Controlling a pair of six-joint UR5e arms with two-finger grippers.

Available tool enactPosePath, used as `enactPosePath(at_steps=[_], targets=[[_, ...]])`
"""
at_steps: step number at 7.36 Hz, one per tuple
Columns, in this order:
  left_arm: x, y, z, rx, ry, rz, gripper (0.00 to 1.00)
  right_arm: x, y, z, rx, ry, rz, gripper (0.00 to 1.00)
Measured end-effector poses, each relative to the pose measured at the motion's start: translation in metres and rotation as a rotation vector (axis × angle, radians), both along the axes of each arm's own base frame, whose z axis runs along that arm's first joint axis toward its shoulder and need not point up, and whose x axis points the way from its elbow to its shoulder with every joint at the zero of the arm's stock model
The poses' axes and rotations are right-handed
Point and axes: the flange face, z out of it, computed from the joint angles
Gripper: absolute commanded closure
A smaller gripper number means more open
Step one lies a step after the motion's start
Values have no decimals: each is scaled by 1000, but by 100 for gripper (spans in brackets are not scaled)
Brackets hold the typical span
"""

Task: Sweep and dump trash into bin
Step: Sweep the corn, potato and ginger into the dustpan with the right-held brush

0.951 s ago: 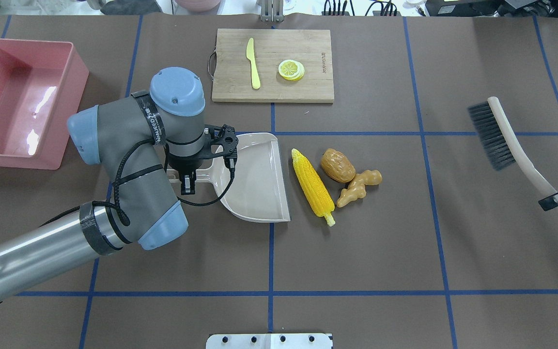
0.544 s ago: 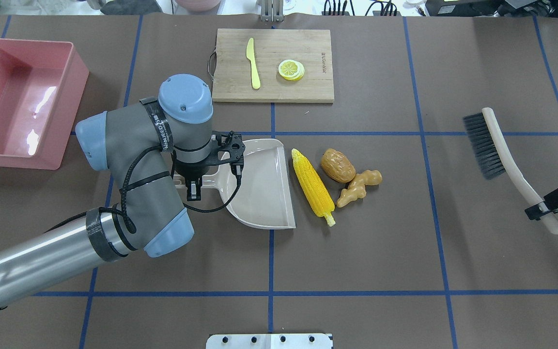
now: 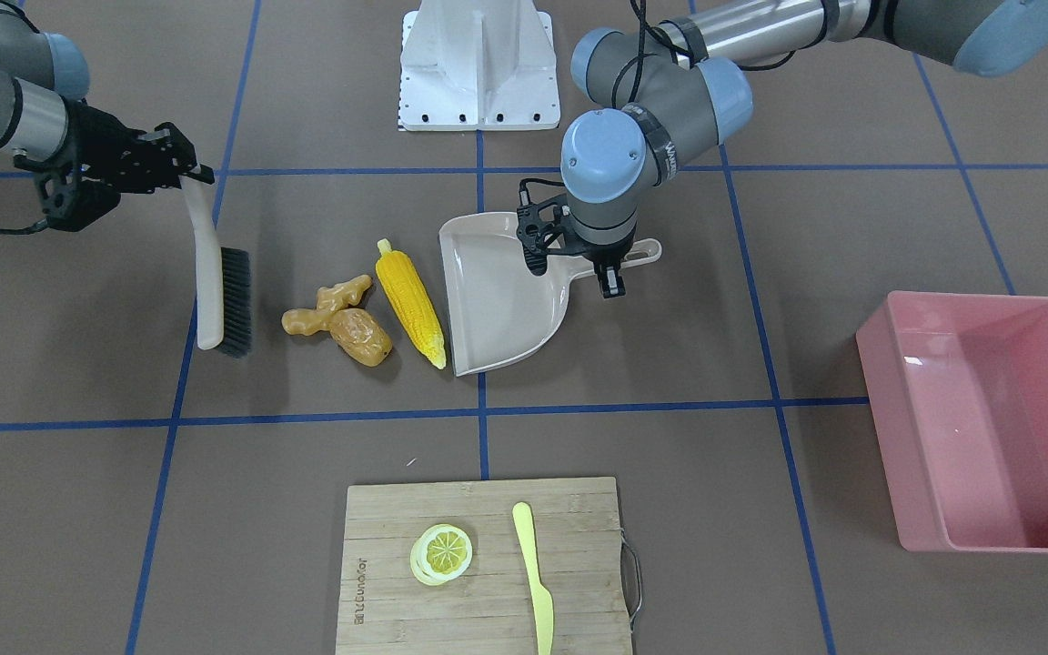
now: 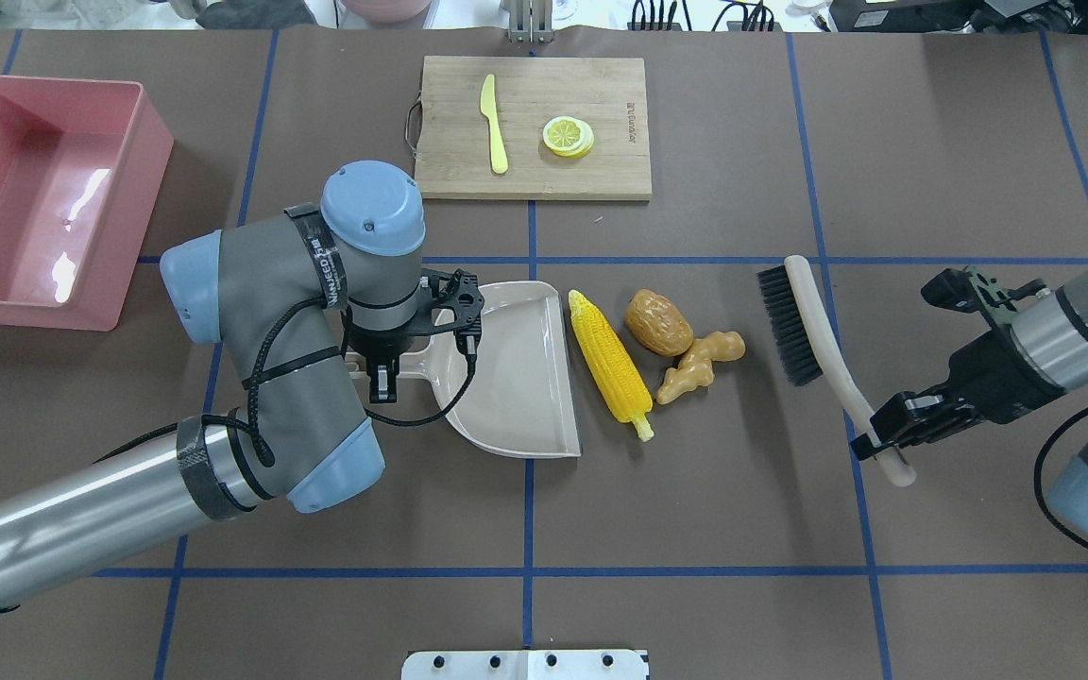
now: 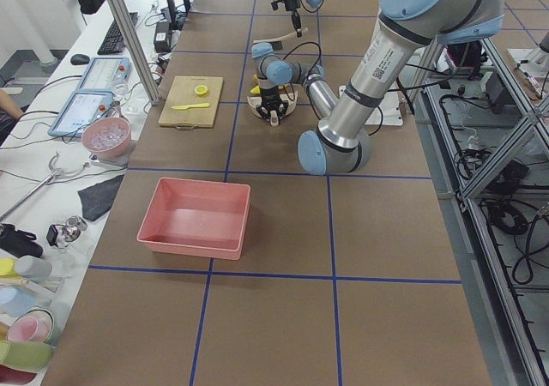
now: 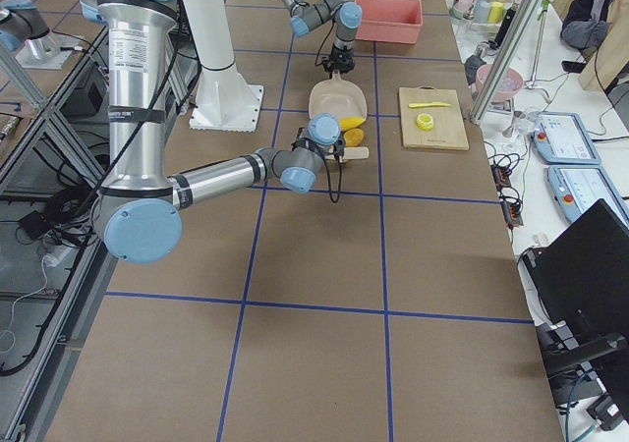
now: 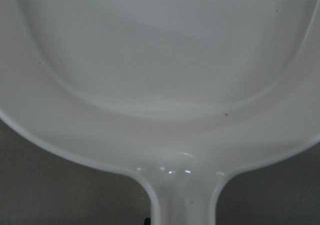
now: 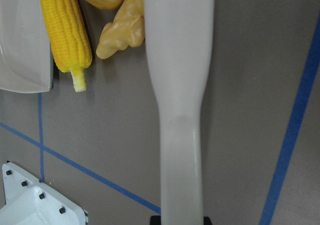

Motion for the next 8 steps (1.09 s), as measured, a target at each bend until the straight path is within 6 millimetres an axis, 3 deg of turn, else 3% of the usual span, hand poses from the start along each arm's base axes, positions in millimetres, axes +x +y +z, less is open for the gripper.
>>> enactPosePath(at_steps=[2, 3, 5, 8], targets=[[0, 0, -5, -8, -10, -1, 100, -25, -1, 22, 35, -32, 1, 100], [1, 0, -9, -14, -19, -1, 100, -35, -7, 22, 31, -36, 23, 100], [5, -2, -14, -23, -33, -4, 100, -60, -23, 6, 9, -42, 55, 100], [9, 0, -17, -62, -46, -58, 100, -108, -23, -15, -4, -45, 53, 100]])
